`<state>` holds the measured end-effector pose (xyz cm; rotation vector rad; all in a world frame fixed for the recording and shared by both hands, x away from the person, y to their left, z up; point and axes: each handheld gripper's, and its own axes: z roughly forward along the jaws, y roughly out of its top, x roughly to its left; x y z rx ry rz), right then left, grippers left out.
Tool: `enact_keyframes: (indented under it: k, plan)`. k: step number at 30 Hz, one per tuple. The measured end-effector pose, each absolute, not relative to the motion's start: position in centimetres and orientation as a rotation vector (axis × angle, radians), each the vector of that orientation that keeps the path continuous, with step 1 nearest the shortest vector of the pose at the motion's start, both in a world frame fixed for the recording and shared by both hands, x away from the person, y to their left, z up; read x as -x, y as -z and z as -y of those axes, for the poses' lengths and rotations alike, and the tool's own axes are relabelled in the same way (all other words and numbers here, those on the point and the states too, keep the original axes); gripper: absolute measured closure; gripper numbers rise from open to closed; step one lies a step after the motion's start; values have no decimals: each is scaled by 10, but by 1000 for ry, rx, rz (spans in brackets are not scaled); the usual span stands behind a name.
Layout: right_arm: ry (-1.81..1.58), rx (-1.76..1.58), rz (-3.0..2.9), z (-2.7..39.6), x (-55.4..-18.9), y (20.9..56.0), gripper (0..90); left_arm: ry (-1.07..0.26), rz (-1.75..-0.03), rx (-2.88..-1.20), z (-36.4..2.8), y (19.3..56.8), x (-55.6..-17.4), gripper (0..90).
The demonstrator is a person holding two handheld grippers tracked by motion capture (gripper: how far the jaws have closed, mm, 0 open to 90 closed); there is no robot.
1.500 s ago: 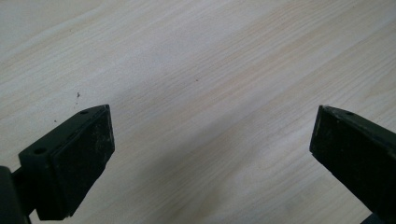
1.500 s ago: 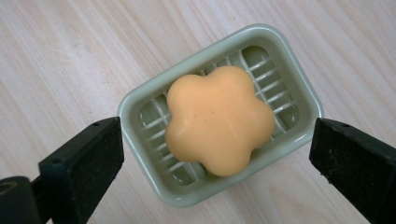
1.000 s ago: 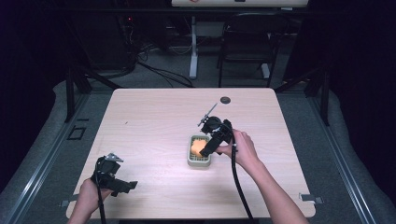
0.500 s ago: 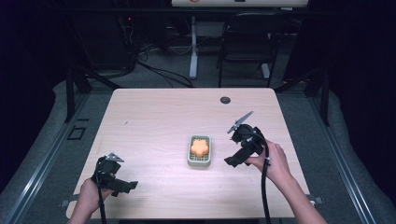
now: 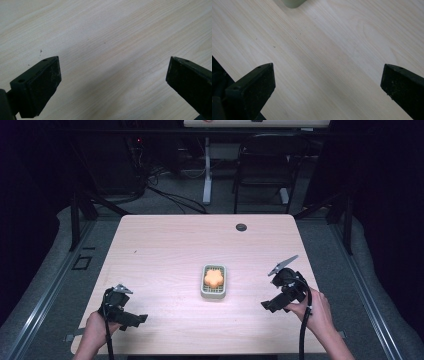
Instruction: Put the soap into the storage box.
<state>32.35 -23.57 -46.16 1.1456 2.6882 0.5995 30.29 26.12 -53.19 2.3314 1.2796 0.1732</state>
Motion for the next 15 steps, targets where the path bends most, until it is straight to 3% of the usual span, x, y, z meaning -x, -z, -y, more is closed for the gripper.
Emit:
enact_keyframes:
  k: [15]
  plan:
    - [-584, -1340, -2612, 282, -301, 500, 0, -171, -1279, -2336, -261, 533, -303, 1]
